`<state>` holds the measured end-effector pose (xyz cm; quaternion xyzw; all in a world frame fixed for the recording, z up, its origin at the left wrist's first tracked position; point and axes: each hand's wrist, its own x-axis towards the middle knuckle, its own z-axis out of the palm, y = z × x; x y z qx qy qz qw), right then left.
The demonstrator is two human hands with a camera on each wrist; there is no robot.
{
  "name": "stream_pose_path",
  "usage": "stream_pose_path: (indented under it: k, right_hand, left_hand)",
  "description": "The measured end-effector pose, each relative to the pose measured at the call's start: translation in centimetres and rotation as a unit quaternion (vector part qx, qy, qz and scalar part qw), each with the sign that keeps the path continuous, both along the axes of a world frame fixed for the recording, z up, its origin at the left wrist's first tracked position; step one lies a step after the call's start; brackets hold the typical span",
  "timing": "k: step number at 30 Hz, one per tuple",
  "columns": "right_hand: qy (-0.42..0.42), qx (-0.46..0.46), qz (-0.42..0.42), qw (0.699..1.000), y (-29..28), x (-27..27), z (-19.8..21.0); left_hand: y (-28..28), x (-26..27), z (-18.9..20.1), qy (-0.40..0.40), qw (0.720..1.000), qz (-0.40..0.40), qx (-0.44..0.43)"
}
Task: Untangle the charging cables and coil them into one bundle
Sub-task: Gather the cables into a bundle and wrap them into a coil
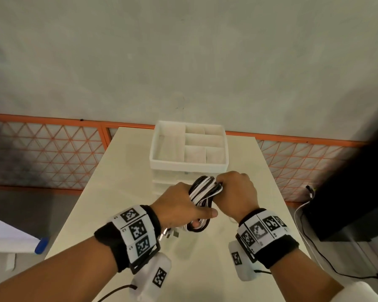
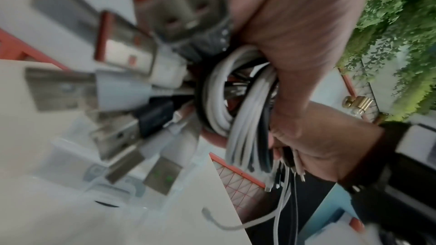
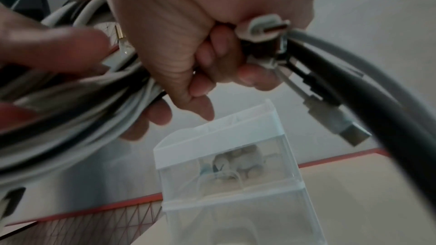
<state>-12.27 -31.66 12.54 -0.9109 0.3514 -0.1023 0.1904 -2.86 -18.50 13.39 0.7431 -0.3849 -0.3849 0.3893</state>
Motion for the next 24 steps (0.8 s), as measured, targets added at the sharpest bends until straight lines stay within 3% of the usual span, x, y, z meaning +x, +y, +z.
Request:
stream_pose_path:
  k: [3,11,14,17,20,24]
  right_hand:
    - [-0.026,0.023,-0.012,0.999,0.1,-0.1,0.5]
    - [-0.137,0.091,0.024,0.986,0.3,-0.8,2.2]
    - [-0.161,0.185,0.044,0.968,-0.5,-1.7,2.7]
    - [-0.199,0.257,0.044,0.945,-0.7,-2.0,1.9]
    - [-0.263,0.219,0.041,0.939,1.0,-1.5,0.4]
    - [-0.325,0.107,0.102,0.934,4.0,-0.3,-1.2]
  left_hand:
    - [-0.4,-0.2,-0.7,-0.007,0.997,0.078,-0.008]
    - [-0.4,0.2,0.6,0.047,0.99,0.106,-0.086]
    - [0.0,1.4,0.8,0.105,0.971,0.184,-0.114]
    - [0.3,1.8,1.2,0.181,0.954,0.202,-0.13]
    - [0.1,1.0,1.0,0.188,0.958,0.187,-0.106]
    - [-0.4,-0.1,0.7,0.191,0.965,0.152,-0.093]
